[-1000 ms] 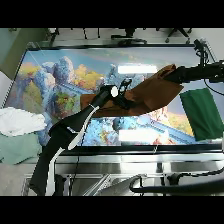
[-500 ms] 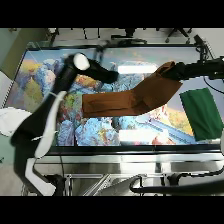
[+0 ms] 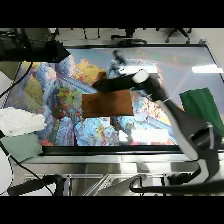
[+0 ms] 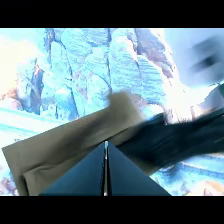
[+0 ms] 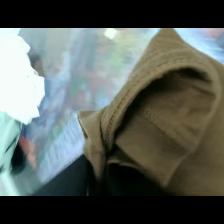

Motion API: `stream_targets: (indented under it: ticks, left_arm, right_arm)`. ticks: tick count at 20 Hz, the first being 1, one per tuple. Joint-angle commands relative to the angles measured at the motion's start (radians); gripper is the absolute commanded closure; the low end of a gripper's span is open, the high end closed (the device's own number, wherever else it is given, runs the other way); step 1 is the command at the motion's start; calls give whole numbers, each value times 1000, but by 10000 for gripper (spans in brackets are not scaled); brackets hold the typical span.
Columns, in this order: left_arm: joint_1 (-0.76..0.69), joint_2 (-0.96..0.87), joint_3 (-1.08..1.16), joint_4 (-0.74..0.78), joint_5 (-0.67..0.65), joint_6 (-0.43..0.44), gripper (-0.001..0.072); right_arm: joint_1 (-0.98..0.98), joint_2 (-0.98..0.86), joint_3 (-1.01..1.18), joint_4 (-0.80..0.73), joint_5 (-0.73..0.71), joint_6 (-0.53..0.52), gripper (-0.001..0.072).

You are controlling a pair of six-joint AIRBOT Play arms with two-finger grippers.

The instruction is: Fold the shirts.

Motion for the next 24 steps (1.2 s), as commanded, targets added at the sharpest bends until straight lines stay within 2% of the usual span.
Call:
stream_targets:
  ticks: [1, 3, 7, 13, 15, 16, 17, 18, 22, 24]
  left_arm:
    - [-19, 27, -3, 3, -45, 49, 694]
    - [-47, 14, -3, 3, -70, 59, 694]
    - [-68, 1, -3, 3, -77, 91, 694]
    - [-57, 2, -3, 3, -78, 91, 694]
    - [-57, 2, -3, 3, -78, 91, 694]
    - [-57, 2, -3, 3, -78, 91, 694]
    - [-57, 2, -3, 3, -78, 91, 694]
    - [-57, 2, -3, 3, -77, 91, 694]
    - [-57, 2, -3, 3, -77, 91, 694]
    - [-57, 2, -3, 3, -77, 91, 694]
  right_arm:
    - [264, -161, 1, -5, -410, -93, 206]
    - [285, -185, 1, -34, -390, -151, 210]
    - [150, -98, 1, -124, -225, -137, 211]
    - [-262, 27, 1, -272, 224, 161, 206]
    - [-378, 7, 0, -275, 336, 185, 203]
    - [-415, -11, 0, -275, 377, 184, 173]
    - [-441, -36, 0, -275, 409, 185, 87]
    - [-449, -64, 0, -275, 435, 184, 68]
    - [-430, -170, 0, -234, 460, 174, 69]
    - [-413, -211, 0, -159, 460, 127, 70]
